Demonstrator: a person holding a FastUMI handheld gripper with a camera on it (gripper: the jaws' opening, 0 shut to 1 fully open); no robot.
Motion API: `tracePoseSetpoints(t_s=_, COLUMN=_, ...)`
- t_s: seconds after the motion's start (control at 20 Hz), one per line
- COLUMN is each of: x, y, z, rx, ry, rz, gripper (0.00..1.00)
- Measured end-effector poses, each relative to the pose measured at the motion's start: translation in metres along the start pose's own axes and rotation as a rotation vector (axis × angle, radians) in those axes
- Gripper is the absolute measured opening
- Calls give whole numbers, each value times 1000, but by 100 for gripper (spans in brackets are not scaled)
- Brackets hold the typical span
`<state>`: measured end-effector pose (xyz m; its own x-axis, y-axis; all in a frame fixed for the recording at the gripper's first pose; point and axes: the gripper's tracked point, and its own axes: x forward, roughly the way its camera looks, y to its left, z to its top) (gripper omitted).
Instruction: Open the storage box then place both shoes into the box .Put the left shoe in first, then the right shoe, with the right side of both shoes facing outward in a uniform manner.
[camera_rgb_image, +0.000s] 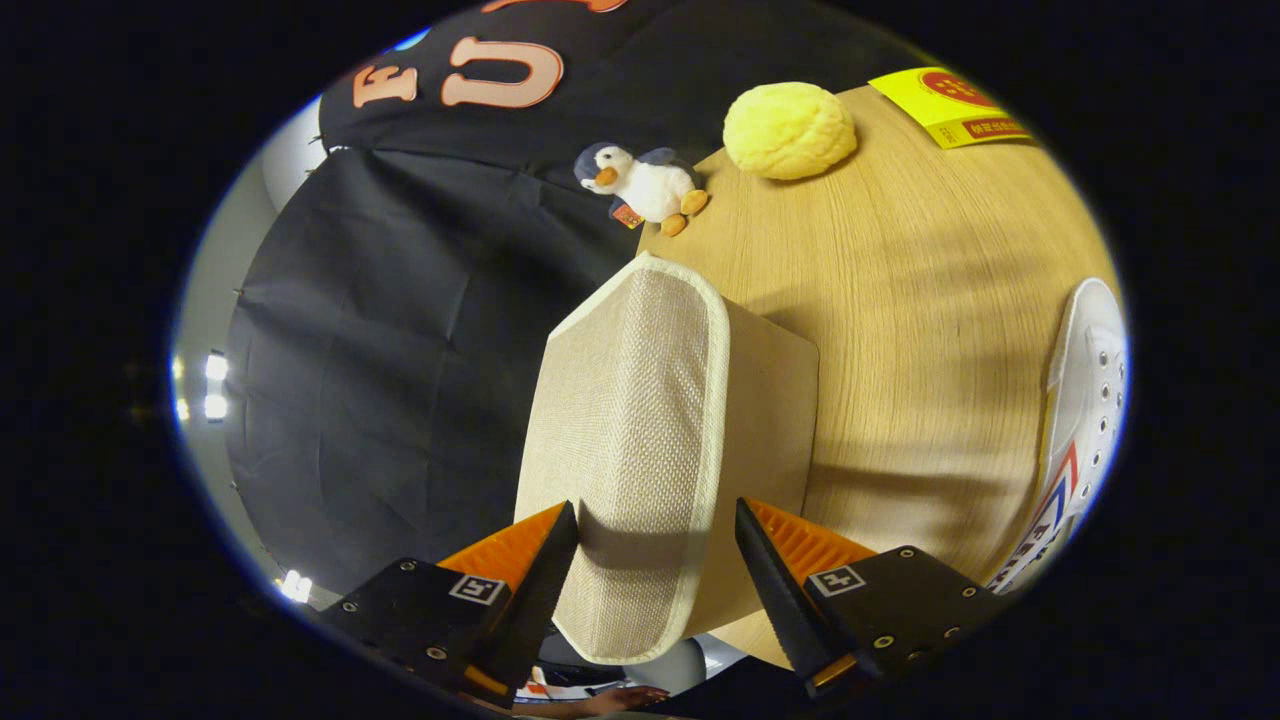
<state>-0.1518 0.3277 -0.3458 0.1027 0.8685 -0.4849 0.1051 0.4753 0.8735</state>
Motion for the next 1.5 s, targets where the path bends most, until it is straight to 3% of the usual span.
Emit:
tracePoseSetpoints(t_s=0.15, x=-6, y=13, z=7, rx=59, ry=-27, rz=54, gripper=92)
tracePoseSetpoints(t_s=0.35, x=-36, y=43, z=16, rx=90, ry=-50, rz=137, gripper=81)
tracePoseSetpoints(t_s=0.8, x=-60, y=128, z=34, rx=-73, ry=-125, rz=220, gripper=34)
tracePoseSetpoints(t_s=1.2, x=-47, y=179, z=35, rx=-156, ry=-122, rz=261, gripper=19)
tracePoseSetpoints(t_s=1.5, x=-23, y=227, z=31, rx=-244, ry=-100, rz=277, gripper=19)
